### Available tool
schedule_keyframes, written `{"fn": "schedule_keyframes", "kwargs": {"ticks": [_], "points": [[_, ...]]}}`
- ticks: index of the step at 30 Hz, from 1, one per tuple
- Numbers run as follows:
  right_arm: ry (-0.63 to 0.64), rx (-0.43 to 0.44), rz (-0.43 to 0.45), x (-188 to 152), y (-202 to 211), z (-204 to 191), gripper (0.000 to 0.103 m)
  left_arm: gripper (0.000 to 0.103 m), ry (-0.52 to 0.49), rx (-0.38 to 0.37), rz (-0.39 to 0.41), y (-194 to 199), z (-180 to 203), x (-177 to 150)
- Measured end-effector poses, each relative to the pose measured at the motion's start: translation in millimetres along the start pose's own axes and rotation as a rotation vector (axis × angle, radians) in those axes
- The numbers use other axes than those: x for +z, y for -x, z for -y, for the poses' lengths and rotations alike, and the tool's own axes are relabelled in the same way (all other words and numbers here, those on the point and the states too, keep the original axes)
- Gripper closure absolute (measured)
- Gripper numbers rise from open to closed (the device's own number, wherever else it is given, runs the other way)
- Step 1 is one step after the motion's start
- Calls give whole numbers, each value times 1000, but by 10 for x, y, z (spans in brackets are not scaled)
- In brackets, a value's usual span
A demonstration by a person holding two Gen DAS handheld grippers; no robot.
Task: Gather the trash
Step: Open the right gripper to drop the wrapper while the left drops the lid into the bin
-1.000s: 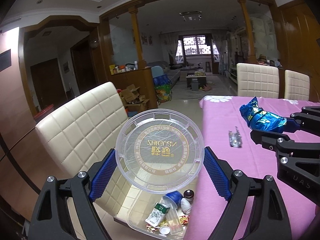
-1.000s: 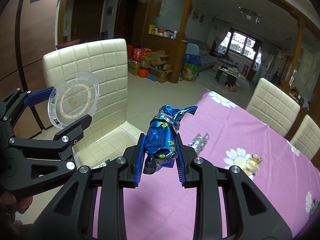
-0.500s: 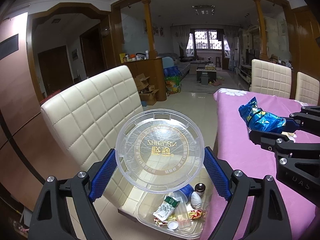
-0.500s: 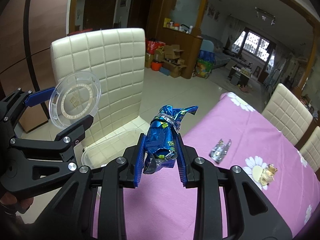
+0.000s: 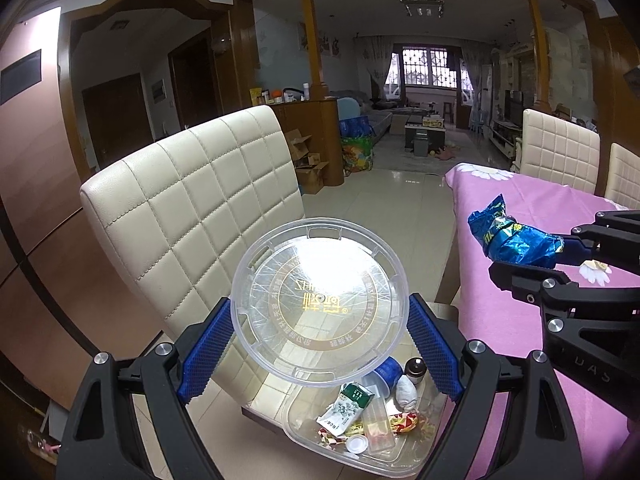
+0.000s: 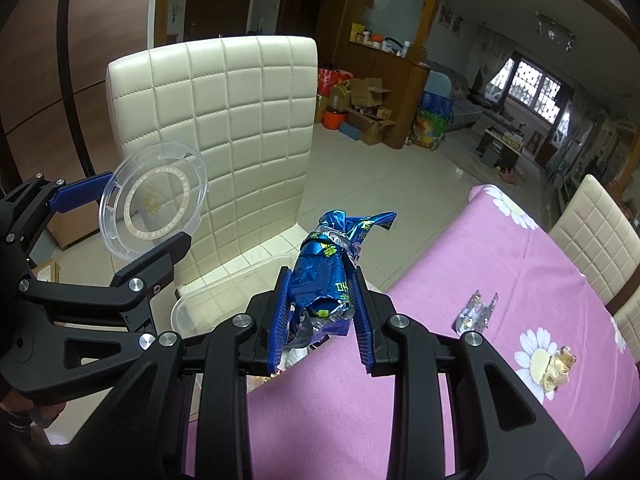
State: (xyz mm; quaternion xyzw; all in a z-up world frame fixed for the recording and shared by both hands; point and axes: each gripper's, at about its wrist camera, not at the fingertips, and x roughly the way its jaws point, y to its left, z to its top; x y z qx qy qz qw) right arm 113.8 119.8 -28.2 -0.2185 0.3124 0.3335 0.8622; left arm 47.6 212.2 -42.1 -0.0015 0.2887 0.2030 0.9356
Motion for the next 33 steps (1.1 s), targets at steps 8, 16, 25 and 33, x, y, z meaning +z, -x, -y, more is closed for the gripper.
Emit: {"fn": "schedule_keyframes", "kwargs": {"ticks": [8, 16, 25, 33], "points": [[2, 22, -10, 56, -127, -4, 71, 20, 14, 25, -9, -106, -65, 54], [-34, -3, 10, 56, -154, 134, 35, 19, 33, 21, -41, -226, -50, 49], [-59, -25, 5, -28, -146, 259, 35, 19, 12, 5, -45, -273, 59, 65], [-78, -40, 5, -114, -78, 357, 34, 19, 7, -1, -45, -238, 113, 92]]}}
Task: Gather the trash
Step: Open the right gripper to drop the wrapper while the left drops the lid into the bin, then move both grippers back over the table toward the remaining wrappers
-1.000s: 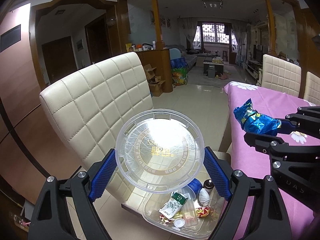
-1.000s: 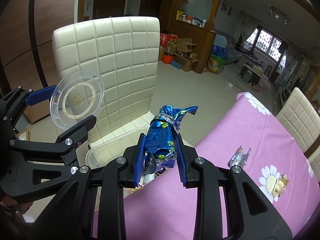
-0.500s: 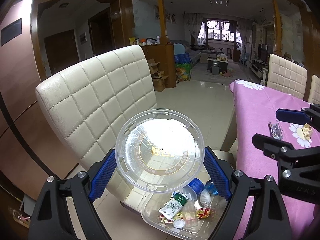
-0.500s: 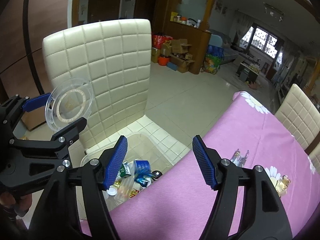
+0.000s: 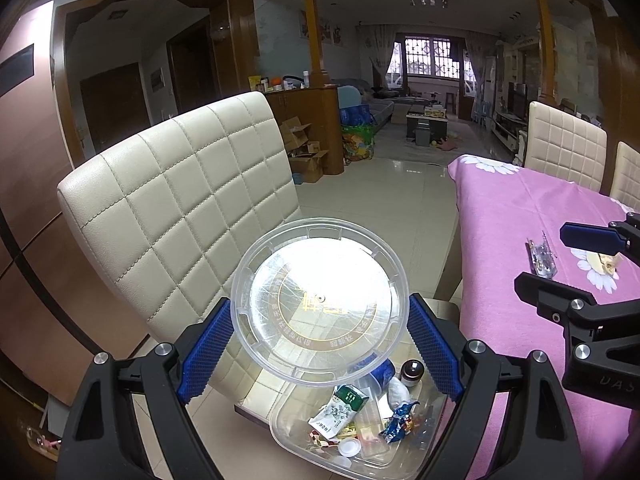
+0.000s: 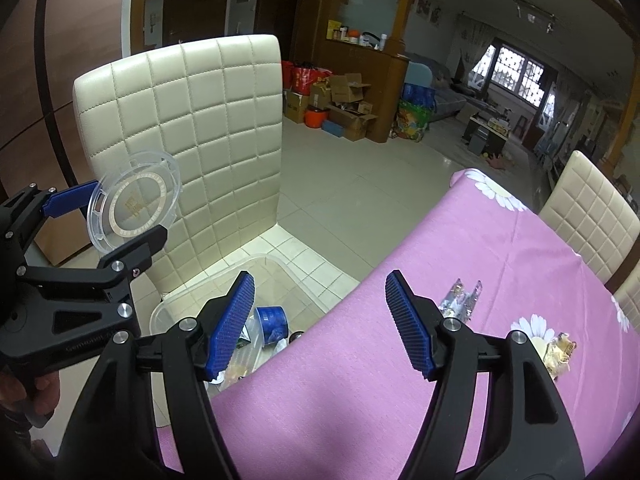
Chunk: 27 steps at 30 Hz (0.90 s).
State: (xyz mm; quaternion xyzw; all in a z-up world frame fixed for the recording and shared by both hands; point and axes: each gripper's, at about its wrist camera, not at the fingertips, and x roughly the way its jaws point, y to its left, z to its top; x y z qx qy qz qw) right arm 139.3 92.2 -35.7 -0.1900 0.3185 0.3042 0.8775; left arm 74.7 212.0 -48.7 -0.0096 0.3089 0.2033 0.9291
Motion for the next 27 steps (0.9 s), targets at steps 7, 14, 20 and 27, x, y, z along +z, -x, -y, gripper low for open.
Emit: {"fn": "schedule_keyframes", "kwargs": {"ticks": [7, 14, 20, 27], "points": [[-27, -18, -4, -102, 48, 142, 32, 19, -14, -10, 9, 59, 65, 11], [-47, -35, 9, -158, 119, 256, 30, 18, -10, -25, 0, 81, 118, 31], [-57, -37, 10, -185, 127, 305, 30, 15, -16, -51, -21, 75, 155, 34], [-66, -35, 7, -208, 126, 322, 30, 9, 9, -61, -10, 84, 100, 39]]}}
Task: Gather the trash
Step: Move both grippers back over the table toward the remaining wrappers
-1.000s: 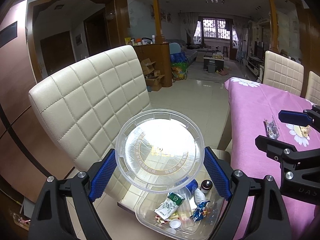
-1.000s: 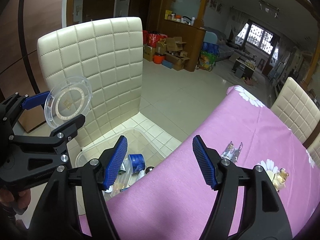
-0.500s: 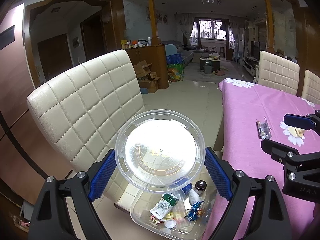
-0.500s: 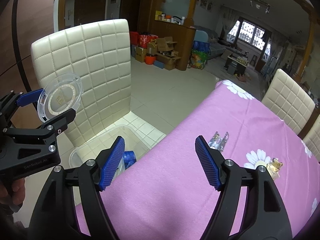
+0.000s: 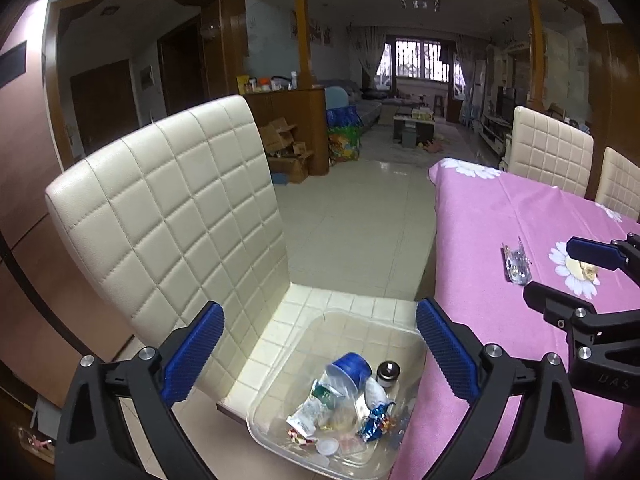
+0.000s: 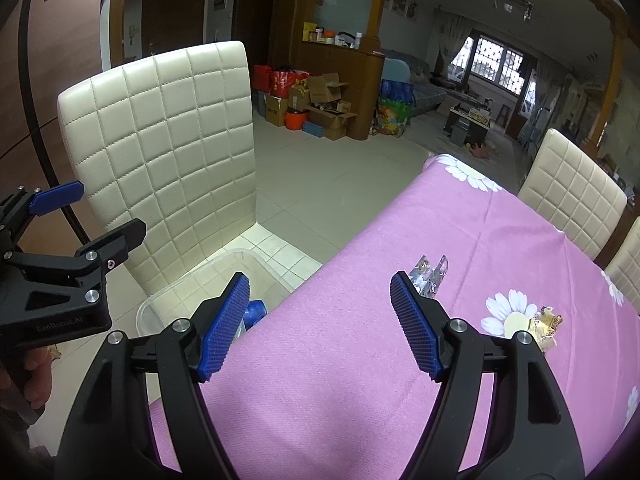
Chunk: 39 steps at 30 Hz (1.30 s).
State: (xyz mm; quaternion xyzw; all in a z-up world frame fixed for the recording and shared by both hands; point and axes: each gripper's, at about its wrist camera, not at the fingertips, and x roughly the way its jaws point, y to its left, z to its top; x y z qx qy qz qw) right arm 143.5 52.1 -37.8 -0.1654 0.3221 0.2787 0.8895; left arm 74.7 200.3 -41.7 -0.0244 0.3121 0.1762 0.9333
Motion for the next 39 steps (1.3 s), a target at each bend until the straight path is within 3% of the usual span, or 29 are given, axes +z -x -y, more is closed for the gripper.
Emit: {"fn": "schedule_keyframes", "kwargs": {"ticks": [17, 22, 28, 39], "points": [[-14, -5, -4, -42, 2, 47, 29, 9, -21, -6, -26, -33, 62, -30], [-37, -15, -10, -93, -13, 133, 29, 9, -36, -39, -36, -53, 170, -27], [-91, -53, -30, -226, -52, 398, 29, 9, -99, -100, -59, -123, 524, -25], [-252, -178, -87, -553, -97, 1324, 29, 9, -217, -236, -98, -405, 1384, 67]]}}
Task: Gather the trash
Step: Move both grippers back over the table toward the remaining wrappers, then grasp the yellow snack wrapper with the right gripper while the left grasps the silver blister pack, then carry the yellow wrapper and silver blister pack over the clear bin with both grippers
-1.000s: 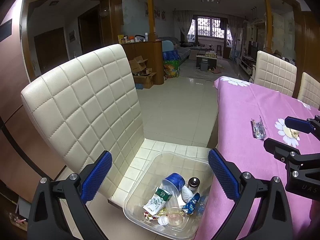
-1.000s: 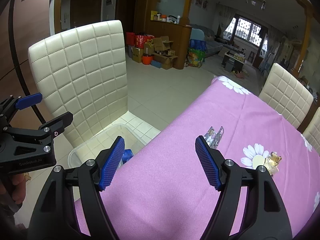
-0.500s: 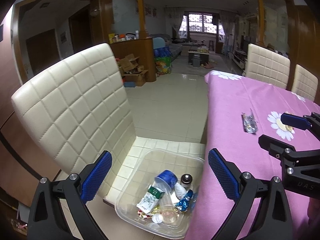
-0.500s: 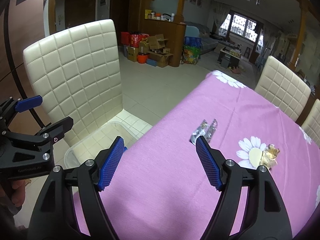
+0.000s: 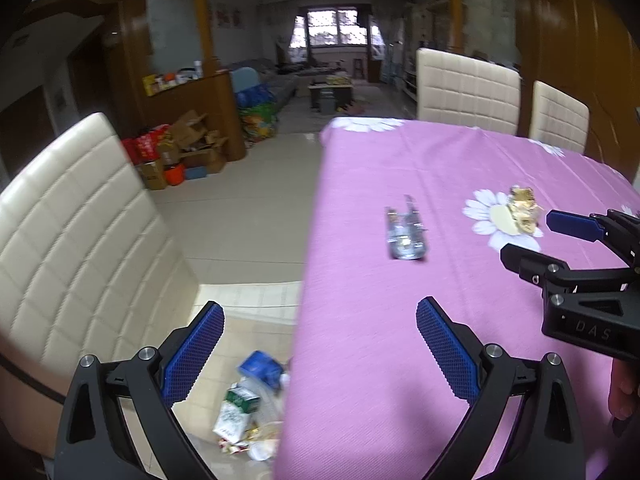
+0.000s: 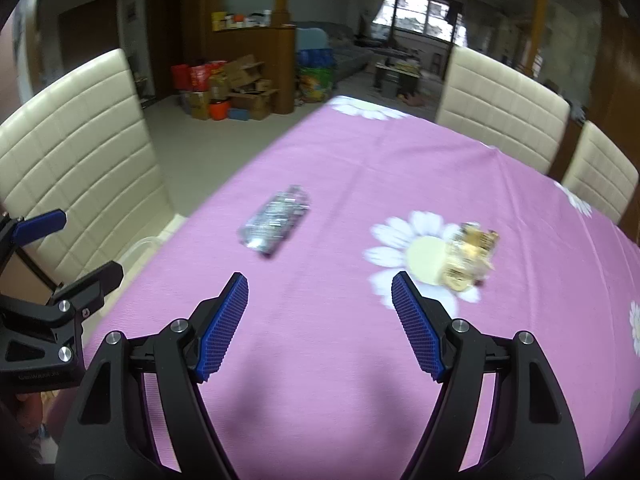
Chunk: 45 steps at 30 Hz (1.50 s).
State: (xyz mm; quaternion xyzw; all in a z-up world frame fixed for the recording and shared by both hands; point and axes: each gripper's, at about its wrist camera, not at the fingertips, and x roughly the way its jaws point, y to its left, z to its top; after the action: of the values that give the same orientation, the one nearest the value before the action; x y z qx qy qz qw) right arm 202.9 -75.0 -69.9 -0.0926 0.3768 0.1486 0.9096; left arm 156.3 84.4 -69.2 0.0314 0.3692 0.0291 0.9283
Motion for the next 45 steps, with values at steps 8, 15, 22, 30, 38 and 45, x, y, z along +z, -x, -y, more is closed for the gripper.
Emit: {"fn": "schedule_keyframes", "kwargs": {"ticks": [8, 15, 22, 30, 38, 45], "points": [[-64, -92, -22, 52, -318, 570, 29, 9, -63, -70, -54, -492, 423, 289], [-190, -143, -82, 87, -713, 1138, 29, 9, -73, -67, -118, -983, 645, 438], [-239, -143, -128, 70, -1004, 1312, 41, 9, -71, -53, -158, -1283, 723, 482], [-172, -103, -114, 40, -1014, 1053, 69, 69, -32, -96, -172, -1268, 648, 501], [-68, -36, -86, 41, -698, 610, 70, 71, -6, -147, -145, -917, 493, 404], [26, 9, -33, 72, -297, 125, 70, 71, 29, -98, -78, -464, 146, 319]]}}
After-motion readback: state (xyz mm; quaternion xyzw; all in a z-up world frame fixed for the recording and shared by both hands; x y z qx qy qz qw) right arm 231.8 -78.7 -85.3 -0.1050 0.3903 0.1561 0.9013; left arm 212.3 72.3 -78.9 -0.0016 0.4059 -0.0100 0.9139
